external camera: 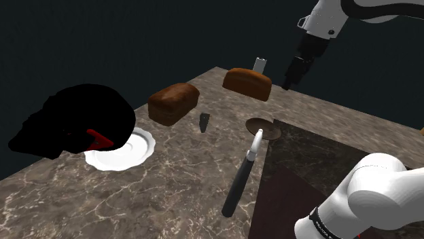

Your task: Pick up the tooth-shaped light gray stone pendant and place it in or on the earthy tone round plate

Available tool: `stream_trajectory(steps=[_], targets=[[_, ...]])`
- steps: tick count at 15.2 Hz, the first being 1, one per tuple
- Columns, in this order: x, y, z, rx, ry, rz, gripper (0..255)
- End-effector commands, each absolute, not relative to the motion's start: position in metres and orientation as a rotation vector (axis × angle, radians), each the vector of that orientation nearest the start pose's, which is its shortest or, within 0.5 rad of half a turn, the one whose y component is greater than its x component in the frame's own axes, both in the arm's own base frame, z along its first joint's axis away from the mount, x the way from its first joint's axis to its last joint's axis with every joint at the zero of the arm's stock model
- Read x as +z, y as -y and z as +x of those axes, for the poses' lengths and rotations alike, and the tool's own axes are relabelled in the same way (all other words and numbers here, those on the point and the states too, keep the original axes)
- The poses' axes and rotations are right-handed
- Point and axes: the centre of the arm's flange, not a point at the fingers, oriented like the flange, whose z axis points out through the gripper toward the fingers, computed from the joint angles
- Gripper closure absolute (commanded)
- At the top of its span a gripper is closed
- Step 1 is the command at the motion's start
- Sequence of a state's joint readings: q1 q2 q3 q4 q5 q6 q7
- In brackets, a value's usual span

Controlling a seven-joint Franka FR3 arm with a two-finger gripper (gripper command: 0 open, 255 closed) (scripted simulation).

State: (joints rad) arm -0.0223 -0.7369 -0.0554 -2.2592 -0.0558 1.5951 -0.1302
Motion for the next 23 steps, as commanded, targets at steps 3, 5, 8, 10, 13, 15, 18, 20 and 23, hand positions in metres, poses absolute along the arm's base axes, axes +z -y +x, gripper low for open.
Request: stream_trajectory(steps=[3,5,8,10,13,15,18,20,23], targets=[[0.609,0.023,0.341,-0.096,0.085,-3.157,0],[0.596,0.009,0.359,-0.081,0.066,-3.150,0],[0.576,-0.012,0.387,-0.059,0.040,-3.139,0],[0.562,-0.026,0.405,-0.045,0.022,-3.131,0],[0.542,-0.046,0.433,-0.023,-0.005,-3.120,0],[0.528,-0.060,0.452,-0.009,-0.022,-3.112,0],[0.508,-0.080,0.479,0.013,-0.049,-3.100,0],[0.494,-0.093,0.498,0.027,-0.066,-3.092,0],[0.473,-0.113,0.526,0.048,-0.092,-3.079,0]])
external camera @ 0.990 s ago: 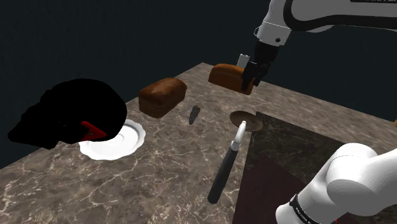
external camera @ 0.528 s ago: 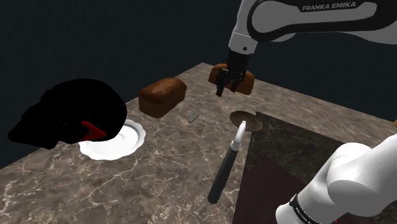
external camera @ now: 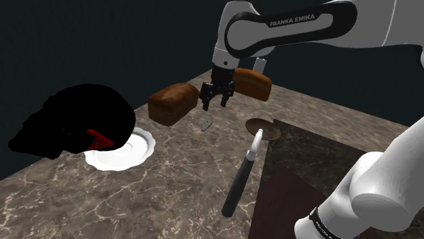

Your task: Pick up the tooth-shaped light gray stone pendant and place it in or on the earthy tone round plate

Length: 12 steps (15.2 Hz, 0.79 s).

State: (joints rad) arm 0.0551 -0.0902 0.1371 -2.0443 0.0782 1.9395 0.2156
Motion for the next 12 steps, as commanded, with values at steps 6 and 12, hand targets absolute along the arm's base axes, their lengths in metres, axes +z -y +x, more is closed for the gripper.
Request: stream_trajectory(steps=[6,12], targets=[[0.442,-0.124,0.539,0.059,-0.105,-3.073,0],[0.423,-0.125,0.538,0.059,-0.105,-3.073,0]])
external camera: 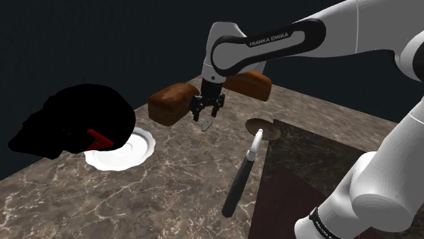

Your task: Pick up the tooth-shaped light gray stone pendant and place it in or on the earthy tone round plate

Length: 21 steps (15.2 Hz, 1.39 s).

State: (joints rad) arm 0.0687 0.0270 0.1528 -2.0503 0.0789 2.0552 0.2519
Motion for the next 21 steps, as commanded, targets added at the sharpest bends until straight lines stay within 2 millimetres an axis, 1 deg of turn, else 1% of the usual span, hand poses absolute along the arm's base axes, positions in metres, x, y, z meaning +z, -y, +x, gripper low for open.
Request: stream_trajectory(steps=[1,5,6,15,16,18,19,20,21], targets=[[0.423,-0.125,0.538,0.059,-0.105,-3.073,0],[0.423,-0.125,0.538,0.059,-0.105,-3.073,0],[0.423,-0.125,0.538,0.059,-0.105,-3.073,255],[0.423,-0.125,0.538,0.059,-0.105,-3.073,255],[0.423,-0.125,0.538,0.059,-0.105,-3.073,0],[0.410,-0.115,0.555,0.087,-0.672,-3.062,0],[0.404,-0.108,0.562,0.101,-0.957,-3.017,0],[0.400,-0.103,0.565,0.109,-1.133,-2.975,0],[0.395,-0.102,0.565,0.109,-1.133,-2.975,0]])
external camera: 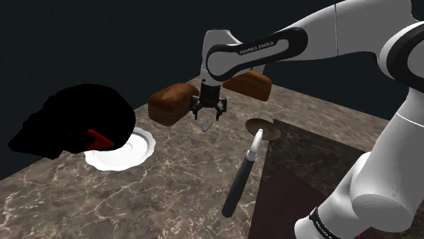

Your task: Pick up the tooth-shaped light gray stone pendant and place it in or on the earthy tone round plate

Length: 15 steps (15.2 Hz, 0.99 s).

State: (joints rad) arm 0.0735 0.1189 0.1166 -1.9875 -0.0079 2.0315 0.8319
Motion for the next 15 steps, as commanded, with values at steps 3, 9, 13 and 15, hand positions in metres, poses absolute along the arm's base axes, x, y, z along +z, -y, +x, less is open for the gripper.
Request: stream_trajectory(steps=[3,9,13,15], targets=[[0.379,-0.102,0.564,0.109,-1.133,-2.975,0],[0.360,-0.102,0.562,0.109,-1.133,-2.975,0],[0.360,-0.102,0.562,0.109,-1.133,-2.975,0],[0.360,-0.102,0.562,0.109,-1.133,-2.975,255]])
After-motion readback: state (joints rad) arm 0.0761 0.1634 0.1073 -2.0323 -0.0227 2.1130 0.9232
